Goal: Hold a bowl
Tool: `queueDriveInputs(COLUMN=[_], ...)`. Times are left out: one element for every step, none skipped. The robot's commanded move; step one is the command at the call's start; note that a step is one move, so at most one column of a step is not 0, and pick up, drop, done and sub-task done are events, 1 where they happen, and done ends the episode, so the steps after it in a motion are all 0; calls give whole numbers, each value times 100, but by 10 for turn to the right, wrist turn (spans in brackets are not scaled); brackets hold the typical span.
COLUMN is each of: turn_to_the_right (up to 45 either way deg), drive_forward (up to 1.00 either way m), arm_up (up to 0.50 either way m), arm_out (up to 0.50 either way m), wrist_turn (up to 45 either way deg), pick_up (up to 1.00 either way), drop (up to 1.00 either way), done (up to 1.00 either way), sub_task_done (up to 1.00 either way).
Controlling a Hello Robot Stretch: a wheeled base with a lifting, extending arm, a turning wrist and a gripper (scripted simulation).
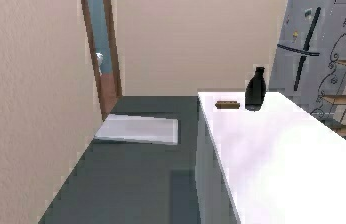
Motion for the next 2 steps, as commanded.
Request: queueDriveInputs(turn_to_the_right=[0, 0], drive_forward=[0, 0], arm_up=[0, 10], arm_out=[0, 0], wrist_turn=[0, 0], pick_up=[100, 0], drop=[0, 0], done=[0, 0], sub_task_done=[0, 0])
